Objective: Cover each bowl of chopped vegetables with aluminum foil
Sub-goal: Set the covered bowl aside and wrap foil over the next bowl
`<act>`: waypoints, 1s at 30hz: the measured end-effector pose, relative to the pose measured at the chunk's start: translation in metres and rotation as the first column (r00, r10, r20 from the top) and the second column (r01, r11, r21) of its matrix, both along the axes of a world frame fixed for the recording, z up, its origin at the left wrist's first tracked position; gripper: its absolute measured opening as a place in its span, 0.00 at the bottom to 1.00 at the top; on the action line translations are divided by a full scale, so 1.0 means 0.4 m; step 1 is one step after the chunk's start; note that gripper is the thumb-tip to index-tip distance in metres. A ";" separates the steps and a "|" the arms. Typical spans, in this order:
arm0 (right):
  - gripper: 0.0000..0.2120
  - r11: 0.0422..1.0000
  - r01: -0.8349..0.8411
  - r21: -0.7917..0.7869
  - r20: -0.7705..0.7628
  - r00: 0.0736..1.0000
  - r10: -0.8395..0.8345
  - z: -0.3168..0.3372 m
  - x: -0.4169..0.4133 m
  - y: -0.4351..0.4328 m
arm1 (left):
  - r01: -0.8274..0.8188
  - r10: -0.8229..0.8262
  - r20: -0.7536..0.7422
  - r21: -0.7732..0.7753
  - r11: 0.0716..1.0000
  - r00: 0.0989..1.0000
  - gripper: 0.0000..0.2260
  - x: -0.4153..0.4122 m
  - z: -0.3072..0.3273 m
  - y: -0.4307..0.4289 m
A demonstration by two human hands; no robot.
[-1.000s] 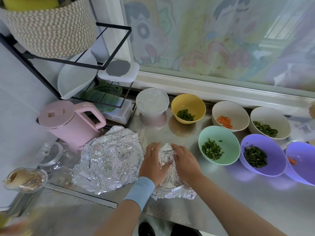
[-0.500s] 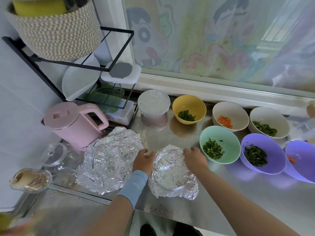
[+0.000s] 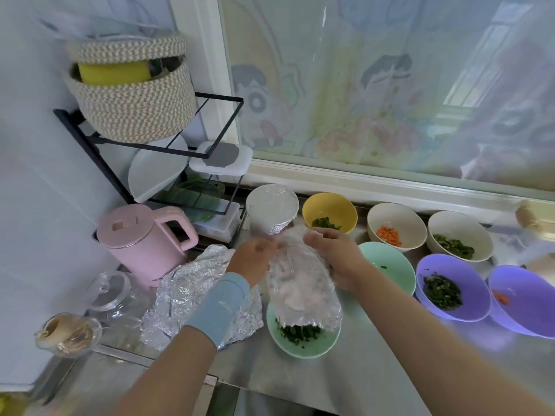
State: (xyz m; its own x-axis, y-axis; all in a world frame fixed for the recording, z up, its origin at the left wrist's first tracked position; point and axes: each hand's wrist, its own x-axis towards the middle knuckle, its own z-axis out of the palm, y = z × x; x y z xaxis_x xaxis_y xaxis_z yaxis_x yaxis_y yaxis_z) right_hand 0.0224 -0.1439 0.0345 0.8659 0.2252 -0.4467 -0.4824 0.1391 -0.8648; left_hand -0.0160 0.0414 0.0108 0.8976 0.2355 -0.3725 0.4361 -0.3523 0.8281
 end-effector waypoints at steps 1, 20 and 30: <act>0.10 0.999 -0.008 -0.032 0.091 0.996 0.011 0.021 -0.001 0.020 | -0.022 0.018 -0.026 -0.178 0.984 1.000 0.17 0.011 0.044 -0.012; 0.25 0.659 -0.063 -0.749 0.307 0.849 0.430 0.019 0.061 -0.042 | -0.107 -0.018 -0.277 -0.427 0.898 0.961 0.22 -0.023 0.060 0.033; 0.22 0.666 -0.095 -0.740 0.048 0.980 0.194 -0.160 -0.034 -0.095 | -0.050 0.052 0.049 -0.044 0.998 0.997 0.04 -0.087 -0.085 -0.006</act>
